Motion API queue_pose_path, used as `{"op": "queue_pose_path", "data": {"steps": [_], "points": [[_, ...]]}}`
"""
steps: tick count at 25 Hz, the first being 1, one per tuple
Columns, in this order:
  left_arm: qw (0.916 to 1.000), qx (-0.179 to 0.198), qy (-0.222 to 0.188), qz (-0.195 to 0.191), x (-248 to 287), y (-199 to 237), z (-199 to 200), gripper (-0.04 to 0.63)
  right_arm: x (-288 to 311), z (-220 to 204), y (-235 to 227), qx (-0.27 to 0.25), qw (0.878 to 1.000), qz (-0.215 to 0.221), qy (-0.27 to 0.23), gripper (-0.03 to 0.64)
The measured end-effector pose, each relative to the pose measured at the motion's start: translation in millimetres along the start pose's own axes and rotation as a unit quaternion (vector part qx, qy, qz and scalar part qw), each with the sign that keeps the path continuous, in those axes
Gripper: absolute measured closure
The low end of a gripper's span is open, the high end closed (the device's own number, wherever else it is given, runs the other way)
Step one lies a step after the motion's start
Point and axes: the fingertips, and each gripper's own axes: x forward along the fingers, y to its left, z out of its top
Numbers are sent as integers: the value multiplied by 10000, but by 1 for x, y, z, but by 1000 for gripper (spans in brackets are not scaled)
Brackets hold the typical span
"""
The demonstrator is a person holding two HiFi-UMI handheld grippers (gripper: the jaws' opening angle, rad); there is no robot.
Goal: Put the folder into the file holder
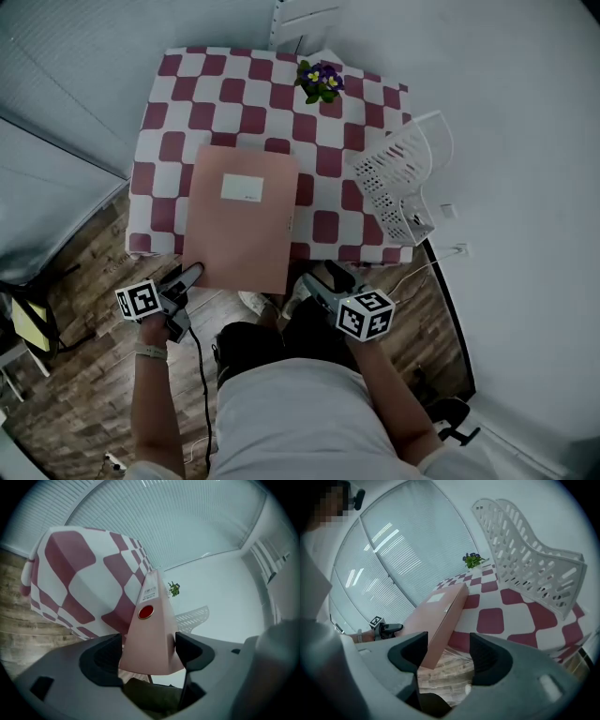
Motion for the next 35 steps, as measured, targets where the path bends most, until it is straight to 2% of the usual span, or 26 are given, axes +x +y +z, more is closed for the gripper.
{"op": "queue_pose_path", "data": {"steps": [3, 4, 7, 10, 16, 20, 22, 23, 26, 27, 31, 35], "points": [[9925, -976, 8, -730, 12, -24, -11, 261, -1, -5, -3, 259, 9996, 88, 21, 347], [9908, -1081, 55, -815, 13, -27, -14, 262, 0, -6, -3, 282, 9995, 111, 40, 345], [9945, -791, 330, -610, 7, -16, -23, 275, 2, -8, -1, 322, 9992, 229, 88, 341], [9893, -1151, 374, -810, 4, -24, -39, 281, 5, -11, 4, 428, 9978, 482, 167, 336], [9870, -1334, 512, -728, -12, -15, -77, 287, 19, -31, 17, 707, 9895, 1119, 573, 331], [9909, -1036, 671, -537, -28, -1, -96, 290, 32, -43, 25, 952, 9805, 1490, 863, 330], [9878, -1286, 725, -496, -34, 1, -107, 290, 39, -49, 27, 1071, 9744, 1687, 1030, 330], [9879, -1247, 795, -464, -37, 4, -112, 290, 43, -53, 28, 1141, 9706, 1797, 1120, 330], [9932, -242, 1088, -335, -47, 20, -116, 291, 52, -62, 36, 1368, 9563, 2208, 1342, 324], [9931, -117, 1118, -346, -49, 23, -118, 291, 54, -63, 40, 1417, 9516, 2351, 1384, 324], [9891, -7, 1419, -401, -50, 19, -134, 295, 62, -68, 51, 1451, 9358, 2822, 1536, 314], [9857, 134, 1643, -357, -49, 19, -140, 295, 75, -70, 56, 1427, 9255, 3130, 1588, 298]]}}
